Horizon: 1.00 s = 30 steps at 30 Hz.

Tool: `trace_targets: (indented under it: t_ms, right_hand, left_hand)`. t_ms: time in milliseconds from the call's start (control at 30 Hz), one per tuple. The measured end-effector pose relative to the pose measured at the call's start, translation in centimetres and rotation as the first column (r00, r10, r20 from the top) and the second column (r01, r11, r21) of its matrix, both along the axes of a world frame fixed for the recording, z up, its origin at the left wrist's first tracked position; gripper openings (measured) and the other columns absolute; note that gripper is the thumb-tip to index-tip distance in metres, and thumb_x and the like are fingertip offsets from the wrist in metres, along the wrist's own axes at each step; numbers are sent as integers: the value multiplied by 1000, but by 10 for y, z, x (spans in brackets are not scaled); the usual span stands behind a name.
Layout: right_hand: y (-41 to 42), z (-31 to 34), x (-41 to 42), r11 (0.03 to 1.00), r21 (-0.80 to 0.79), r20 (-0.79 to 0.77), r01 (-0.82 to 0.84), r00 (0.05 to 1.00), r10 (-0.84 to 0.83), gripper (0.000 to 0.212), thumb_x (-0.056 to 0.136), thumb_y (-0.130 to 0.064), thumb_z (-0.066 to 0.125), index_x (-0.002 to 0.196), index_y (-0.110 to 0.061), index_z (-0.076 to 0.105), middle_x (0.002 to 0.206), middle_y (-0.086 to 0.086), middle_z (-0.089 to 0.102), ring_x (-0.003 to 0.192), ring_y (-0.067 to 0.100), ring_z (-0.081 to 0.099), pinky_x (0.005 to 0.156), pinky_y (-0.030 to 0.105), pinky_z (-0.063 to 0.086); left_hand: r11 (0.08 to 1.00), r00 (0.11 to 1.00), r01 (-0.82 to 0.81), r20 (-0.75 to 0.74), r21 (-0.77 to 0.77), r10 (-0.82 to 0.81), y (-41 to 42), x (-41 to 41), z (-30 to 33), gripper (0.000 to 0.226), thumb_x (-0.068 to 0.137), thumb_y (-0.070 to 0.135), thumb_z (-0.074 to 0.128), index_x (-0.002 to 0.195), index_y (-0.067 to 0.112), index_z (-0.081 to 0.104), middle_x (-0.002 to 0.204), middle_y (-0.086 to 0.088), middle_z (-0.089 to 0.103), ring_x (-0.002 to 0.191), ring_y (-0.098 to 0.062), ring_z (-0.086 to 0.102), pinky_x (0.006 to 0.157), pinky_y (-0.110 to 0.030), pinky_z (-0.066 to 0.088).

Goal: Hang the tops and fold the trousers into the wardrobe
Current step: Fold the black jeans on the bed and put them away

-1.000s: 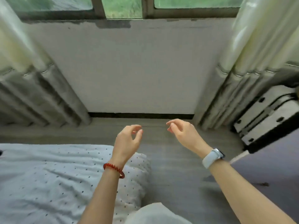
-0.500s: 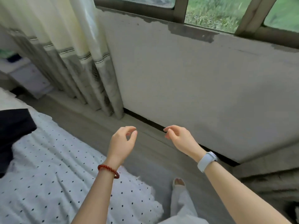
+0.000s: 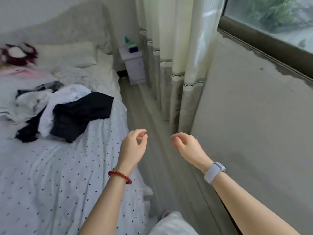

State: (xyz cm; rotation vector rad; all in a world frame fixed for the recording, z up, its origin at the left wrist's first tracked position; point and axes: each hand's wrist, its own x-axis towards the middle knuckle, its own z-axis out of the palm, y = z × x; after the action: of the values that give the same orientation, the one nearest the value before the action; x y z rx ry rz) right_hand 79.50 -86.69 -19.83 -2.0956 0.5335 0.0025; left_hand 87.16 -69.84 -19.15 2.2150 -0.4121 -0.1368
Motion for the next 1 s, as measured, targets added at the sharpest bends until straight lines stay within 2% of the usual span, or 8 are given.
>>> trace_targets:
  t_ms: [233, 333, 433, 600, 733, 833, 933, 1000]
  right_hand:
    - [18, -17, 170, 962, -23, -25, -272, 962, 271, 27, 95, -13, 39, 109, -14, 62, 83, -9, 62, 91, 18, 62, 81, 25, 45]
    - [31, -27, 269, 934, -39, -65, -355, 934, 352, 28, 95, -12, 39, 112, -14, 61, 89, -4, 64, 89, 18, 62, 71, 21, 42]
    - [54, -36, 346, 873, -70, -114, -483, 873, 474, 30, 96, -14, 38, 118, -15, 58, 100, 2, 67, 88, 19, 61, 71, 21, 42]
    - [106, -72, 458, 739, -72, -178, -670, 738, 651, 32, 96, -17, 39, 125, -19, 52, 117, 4, 62, 95, 18, 57, 81, 23, 43]
    - [146, -101, 532, 574, -167, -144, -801, 596, 790, 37, 96, -19, 44, 132, -16, 46, 128, 3, 51, 115, 18, 50, 94, 26, 42]
    - [181, -125, 597, 404, -215, -96, -889, 431, 897, 37, 97, -20, 44, 134, -16, 44, 132, 2, 47, 120, 17, 46, 96, 29, 42]
    - [203, -131, 643, 227, -175, -67, -958, 241, 968, 37, 97, -21, 42, 134, -18, 43, 132, -3, 46, 119, 12, 46, 95, 28, 43]
    - [216, -130, 676, 72, -165, -58, -984, 83, 995, 35, 98, -20, 41, 133, -19, 44, 131, -3, 47, 117, 11, 48, 93, 26, 44]
  left_hand:
    - [949, 949, -315, 27, 29, 314, 53, 146, -26, 26, 93, 16, 52, 118, 13, 60, 117, -1, 57, 103, -12, 54, 84, -19, 38]
    - [907, 908, -418, 20, 50, 417, 79, 226, -42, 30, 91, 11, 54, 121, 10, 58, 119, -4, 54, 112, -19, 52, 87, -16, 34]
    - [843, 844, -529, -40, 95, 534, 104, 279, -63, 37, 89, 11, 56, 126, 8, 54, 128, -10, 50, 119, -21, 46, 95, -20, 33]
    - [621, 592, -751, -190, 223, 783, 155, 336, -108, 62, 87, 17, 62, 141, 6, 34, 144, -17, 31, 131, -32, 32, 107, -37, 28]
    - [503, 461, -757, -204, 418, 864, 191, 381, -144, 91, 83, 37, 66, 149, 13, 8, 156, -14, 4, 142, -34, 7, 113, -43, 16]
    - [378, 335, -757, -181, 532, 925, 215, 425, -173, 98, 81, 47, 64, 149, 19, -1, 157, -8, -5, 143, -33, -1, 115, -47, 13]
    - [218, 57, -820, -303, 529, 951, 235, 454, -193, 72, 88, 41, 58, 147, 21, 22, 156, -12, 7, 141, -36, 9, 112, -52, 19]
    - [97, -83, -886, -360, 453, 929, 241, 464, -203, 43, 93, 26, 52, 131, 7, 47, 139, -23, 41, 126, -39, 39, 103, -48, 34]
